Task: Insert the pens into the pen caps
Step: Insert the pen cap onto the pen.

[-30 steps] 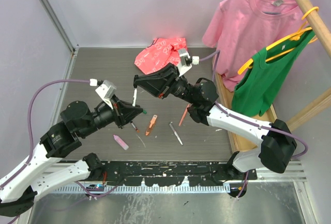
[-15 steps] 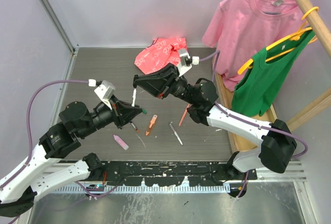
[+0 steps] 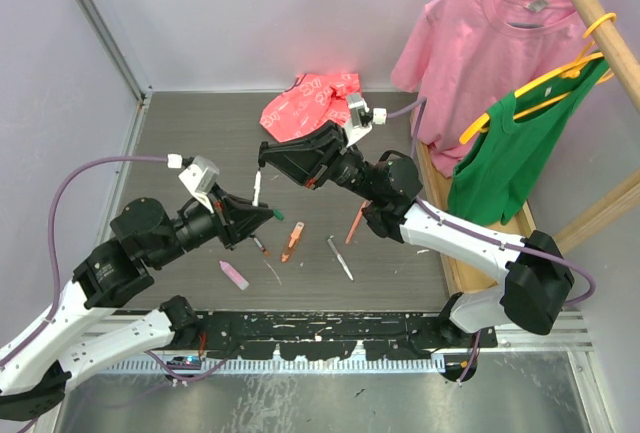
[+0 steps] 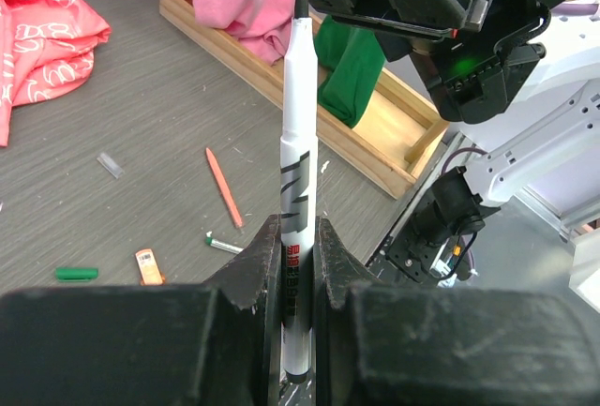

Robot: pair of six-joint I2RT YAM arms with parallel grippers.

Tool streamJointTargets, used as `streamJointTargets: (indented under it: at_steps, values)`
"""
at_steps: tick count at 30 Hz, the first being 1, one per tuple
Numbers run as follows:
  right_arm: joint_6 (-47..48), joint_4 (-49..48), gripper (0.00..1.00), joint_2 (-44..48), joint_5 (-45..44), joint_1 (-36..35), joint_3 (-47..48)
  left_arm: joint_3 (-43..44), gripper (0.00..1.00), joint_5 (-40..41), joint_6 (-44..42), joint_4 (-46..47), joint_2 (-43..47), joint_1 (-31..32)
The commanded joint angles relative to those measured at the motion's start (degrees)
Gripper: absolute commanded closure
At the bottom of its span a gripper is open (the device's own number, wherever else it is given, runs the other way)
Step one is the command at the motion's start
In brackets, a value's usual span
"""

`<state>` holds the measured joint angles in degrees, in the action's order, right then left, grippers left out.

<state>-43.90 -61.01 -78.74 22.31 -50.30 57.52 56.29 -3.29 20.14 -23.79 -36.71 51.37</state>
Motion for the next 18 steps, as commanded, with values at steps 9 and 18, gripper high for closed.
streamJointTargets:
  at_steps: [9,18]
  values:
    - [-0.9,-2.4,1.00,1.3,0.3,-0.3,0.4,0.0,1.00,-0.3,0.0,3.7,0.4,-0.1]
    - [-2.2,-3.1,1.00,0.9,0.9,-0.3,0.2,-0.1,1.00,-0.1,0.0,3.9,0.4,-0.1]
